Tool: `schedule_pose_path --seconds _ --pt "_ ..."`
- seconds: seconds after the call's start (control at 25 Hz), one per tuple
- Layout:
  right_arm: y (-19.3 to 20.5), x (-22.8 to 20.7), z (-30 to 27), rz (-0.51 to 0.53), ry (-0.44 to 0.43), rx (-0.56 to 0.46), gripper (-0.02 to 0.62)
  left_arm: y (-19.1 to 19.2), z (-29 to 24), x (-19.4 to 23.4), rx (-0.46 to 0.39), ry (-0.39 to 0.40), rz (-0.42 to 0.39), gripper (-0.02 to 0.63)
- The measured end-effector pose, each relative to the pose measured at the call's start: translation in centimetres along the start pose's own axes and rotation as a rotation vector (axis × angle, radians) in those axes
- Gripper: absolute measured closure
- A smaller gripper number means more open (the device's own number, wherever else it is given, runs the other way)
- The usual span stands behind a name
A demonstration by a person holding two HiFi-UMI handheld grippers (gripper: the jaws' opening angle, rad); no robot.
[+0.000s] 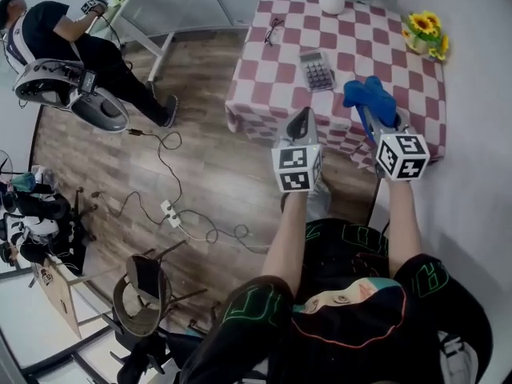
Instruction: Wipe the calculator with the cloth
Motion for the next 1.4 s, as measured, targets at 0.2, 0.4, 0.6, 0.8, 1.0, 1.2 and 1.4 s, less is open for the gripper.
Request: schedule_pose_path --seconds 0.2,0.4,0.6,0.8,1.0,1.2,1.4 --pt "1.8 -0.7 -4.3 0.024 -0.045 0.067 0.494 2.8 -3.2 2.9 0.053 -0.05 0.065 0.595" --pt "1.5 -2.0 -9.3 0.048 -0.067 0.091 0.494 2.8 -7.7 5.4 0.045 -0.067 0.085 0.595" --pt "1.5 -3.5 -13.5 0.063 -0.074 0.105 0.494 3.9 -11.1 6.0 0.077 -0.045 0.091 0.595" --pt "1.4 -4.2 -17.1 0.072 -0.079 0.106 0.494 4.3 -13.5 6.9 0.086 -0.039 0.091 0.595" --pt "1.9 -4.7 -19.1 0.11 -0.095 0.131 0.494 4.5 -14.7 8.2 0.077 -0.069 0.106 0.595" --pt "2.8 -4.6 -22.7 0.184 -0.149 0.176 0.494 5.3 -15.8 10.0 0.08 -0.126 0.137 0.595" --pt "4.3 -3.2 -27.1 0.292 -0.259 0.214 0.494 5.7 -17.2 12.3 0.07 -0.199 0.15 0.595"
Point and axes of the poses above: the fingertips, and each gripper's own axes: z backward along the fingers, x to its left, y out of its underside, the point moved 5 cm from there along z, backward along the fingers, and after that the axes turned 15 degrees about -x, right-handed, at the moved point
